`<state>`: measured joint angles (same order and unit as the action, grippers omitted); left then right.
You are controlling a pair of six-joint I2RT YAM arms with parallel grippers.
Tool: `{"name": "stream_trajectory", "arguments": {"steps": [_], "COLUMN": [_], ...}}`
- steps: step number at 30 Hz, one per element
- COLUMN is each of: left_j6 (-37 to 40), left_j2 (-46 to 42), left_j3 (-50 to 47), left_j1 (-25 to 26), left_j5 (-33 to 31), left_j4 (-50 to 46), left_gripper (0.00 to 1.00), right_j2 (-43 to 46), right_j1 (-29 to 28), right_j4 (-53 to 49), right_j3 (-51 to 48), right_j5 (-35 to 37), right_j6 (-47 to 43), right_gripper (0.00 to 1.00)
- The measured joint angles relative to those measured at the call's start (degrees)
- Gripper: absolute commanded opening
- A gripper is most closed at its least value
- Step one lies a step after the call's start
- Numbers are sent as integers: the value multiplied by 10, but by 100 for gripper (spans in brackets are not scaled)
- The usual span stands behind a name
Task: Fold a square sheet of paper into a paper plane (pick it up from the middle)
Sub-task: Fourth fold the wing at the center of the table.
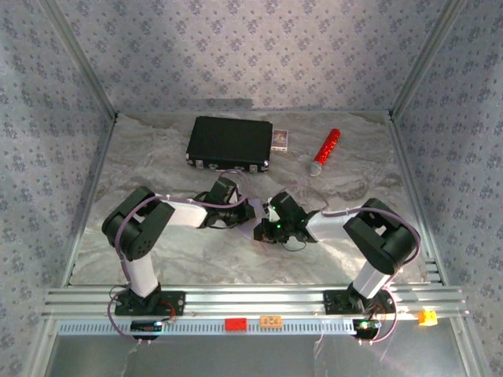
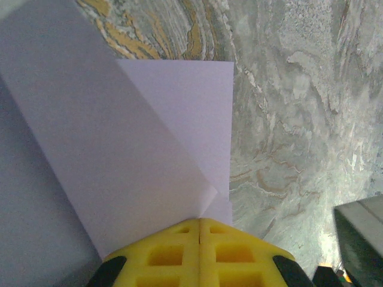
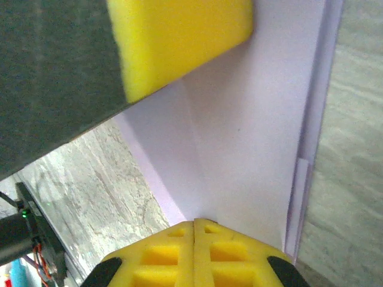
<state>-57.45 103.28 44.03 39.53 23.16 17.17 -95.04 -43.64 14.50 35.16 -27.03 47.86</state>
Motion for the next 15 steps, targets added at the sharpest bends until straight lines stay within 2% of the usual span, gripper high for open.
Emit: {"name": "stream_trajectory", "arguments": {"steps": [7, 15], "left_j6": [0, 0], "left_j2": [0, 0], "left_j3": [0, 0], "left_j1": [0, 1], "left_j5": [0, 0], "left_j4": [0, -1], "left_gripper": [2, 2], "right_j2": [2, 23], "right_j1": [0, -10], "right_j4": [88, 97], "right_j3": [-42, -65], "right_j5": [-5, 6], "right_j6": [23, 25], "right_gripper": [8, 9]}}
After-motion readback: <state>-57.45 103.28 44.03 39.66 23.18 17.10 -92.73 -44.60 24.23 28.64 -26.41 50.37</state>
